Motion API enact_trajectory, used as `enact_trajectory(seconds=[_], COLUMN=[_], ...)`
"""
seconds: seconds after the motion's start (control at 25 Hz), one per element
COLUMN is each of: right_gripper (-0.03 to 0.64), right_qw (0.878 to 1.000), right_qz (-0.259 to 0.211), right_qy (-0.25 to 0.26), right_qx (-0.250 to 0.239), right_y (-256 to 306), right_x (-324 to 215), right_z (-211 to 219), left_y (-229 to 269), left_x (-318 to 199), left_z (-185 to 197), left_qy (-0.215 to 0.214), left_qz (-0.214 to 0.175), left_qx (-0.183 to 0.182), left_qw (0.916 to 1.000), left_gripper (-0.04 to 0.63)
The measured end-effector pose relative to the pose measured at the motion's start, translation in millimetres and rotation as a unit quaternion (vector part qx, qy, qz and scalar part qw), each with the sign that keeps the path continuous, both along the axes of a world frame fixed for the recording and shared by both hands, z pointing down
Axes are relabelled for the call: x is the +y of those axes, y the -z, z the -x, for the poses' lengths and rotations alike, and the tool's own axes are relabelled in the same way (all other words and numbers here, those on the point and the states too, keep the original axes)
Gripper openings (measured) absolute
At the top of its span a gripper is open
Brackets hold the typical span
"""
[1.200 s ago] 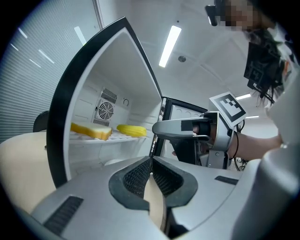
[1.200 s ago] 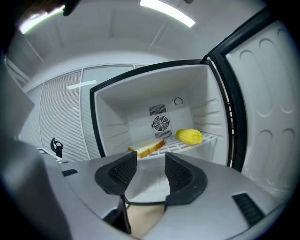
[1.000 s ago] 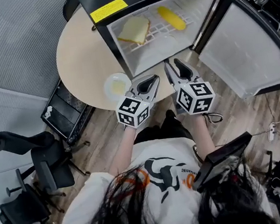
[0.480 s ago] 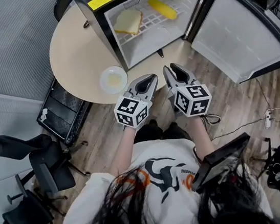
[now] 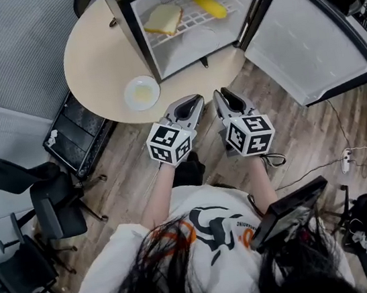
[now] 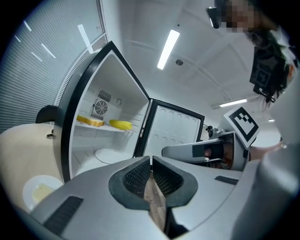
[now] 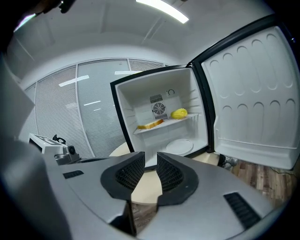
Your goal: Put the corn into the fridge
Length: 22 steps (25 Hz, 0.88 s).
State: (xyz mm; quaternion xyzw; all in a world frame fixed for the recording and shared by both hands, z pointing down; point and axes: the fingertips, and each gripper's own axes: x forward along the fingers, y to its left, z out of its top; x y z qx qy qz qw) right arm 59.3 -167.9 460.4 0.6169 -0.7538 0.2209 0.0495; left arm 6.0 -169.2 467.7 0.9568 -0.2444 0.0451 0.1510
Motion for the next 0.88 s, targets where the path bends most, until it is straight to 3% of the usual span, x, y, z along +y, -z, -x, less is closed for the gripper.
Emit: enact_trajectory(seconds=[0.48,0.88], right_gripper=[0.081,0.08], right_qw=[1.0,0.998], right_qz=[-0.013,-0.012], right_qy=[0.018,0.067], right_qx=[-0.014,-0.017], right_y=[7,4], right_x=[79,141], right_z=[-29,-15], left_y=[3,2], left_x=[86,153], left_z=[-15,-17], left_qy=[0.032,0.054], left_qz=[-0.009,-0.018], left_qx=[-0.02,-0.034], left_qw=[0.9992,0.9978], left_gripper=[0.012,0.012])
